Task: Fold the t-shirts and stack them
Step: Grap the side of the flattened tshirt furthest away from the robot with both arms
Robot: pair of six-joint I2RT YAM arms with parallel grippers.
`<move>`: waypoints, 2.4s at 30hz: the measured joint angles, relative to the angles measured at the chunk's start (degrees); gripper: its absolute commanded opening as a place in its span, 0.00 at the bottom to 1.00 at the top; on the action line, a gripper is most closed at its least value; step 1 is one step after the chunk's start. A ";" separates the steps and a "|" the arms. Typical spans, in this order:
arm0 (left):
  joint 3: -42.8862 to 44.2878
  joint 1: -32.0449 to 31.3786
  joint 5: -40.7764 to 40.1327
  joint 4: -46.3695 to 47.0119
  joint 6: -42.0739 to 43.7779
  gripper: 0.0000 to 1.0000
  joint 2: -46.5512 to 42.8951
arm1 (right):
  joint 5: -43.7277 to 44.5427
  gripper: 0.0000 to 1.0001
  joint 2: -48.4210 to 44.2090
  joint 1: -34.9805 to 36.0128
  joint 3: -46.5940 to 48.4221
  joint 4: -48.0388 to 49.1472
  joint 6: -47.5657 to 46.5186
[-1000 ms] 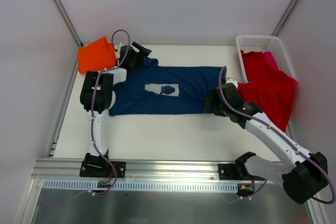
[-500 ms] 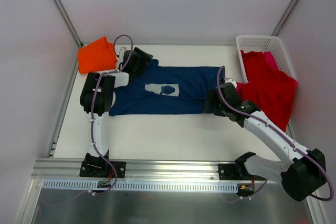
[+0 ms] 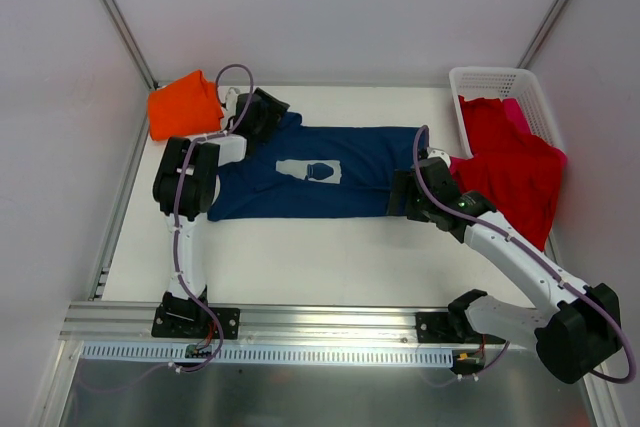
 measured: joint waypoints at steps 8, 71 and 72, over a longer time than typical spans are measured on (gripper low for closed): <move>5.46 0.00 -1.20 -0.46 0.44 0.87 2.67 | -0.04 0.88 0.74 -0.70 0.00 0.04 -0.48; 11.13 0.04 -3.65 -1.95 -0.72 0.00 10.78 | -1.95 0.88 9.07 -2.56 0.04 2.27 -1.99; 11.76 0.02 -3.65 -2.49 -0.70 0.00 10.95 | -1.95 0.88 9.18 -2.58 0.04 2.27 -1.99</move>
